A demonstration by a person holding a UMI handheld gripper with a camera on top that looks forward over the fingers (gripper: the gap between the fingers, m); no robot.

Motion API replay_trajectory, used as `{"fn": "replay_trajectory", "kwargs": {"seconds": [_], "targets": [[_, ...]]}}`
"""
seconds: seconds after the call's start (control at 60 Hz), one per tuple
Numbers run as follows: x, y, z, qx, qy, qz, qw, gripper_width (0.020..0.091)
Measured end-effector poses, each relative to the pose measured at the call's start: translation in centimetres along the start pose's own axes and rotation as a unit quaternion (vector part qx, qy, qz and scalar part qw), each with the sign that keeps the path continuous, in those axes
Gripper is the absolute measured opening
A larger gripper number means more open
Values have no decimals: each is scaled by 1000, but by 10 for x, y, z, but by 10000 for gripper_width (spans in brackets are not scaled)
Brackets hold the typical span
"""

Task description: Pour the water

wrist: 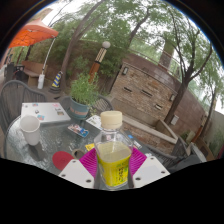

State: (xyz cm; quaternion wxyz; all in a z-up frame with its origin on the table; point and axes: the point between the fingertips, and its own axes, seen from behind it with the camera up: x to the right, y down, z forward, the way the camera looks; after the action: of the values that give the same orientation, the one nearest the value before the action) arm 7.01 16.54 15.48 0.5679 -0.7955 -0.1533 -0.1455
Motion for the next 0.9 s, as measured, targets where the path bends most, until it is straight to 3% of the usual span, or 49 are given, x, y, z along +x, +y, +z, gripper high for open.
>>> {"fn": "replay_trajectory", "kwargs": {"seconds": [0.167, 0.233, 0.333, 0.4, 0.533, 0.617, 0.783, 0.85, 0.9], "targets": [[-80, -62, 12, -4, 28, -321, 947, 385], [-116, -67, 18, -13, 48, -449, 892, 386], [-148, -69, 23, -31, 33, -614, 788, 383], [-165, -72, 7, -42, 65, -692, 718, 383], [-152, -88, 22, -74, 76, -799, 591, 382], [-152, -92, 20, -84, 79, -824, 555, 386], [-157, -90, 18, -83, 67, -821, 561, 386], [-158, -92, 19, -75, 62, -786, 611, 385], [-164, -100, 20, -56, 57, -726, 683, 387]]}}
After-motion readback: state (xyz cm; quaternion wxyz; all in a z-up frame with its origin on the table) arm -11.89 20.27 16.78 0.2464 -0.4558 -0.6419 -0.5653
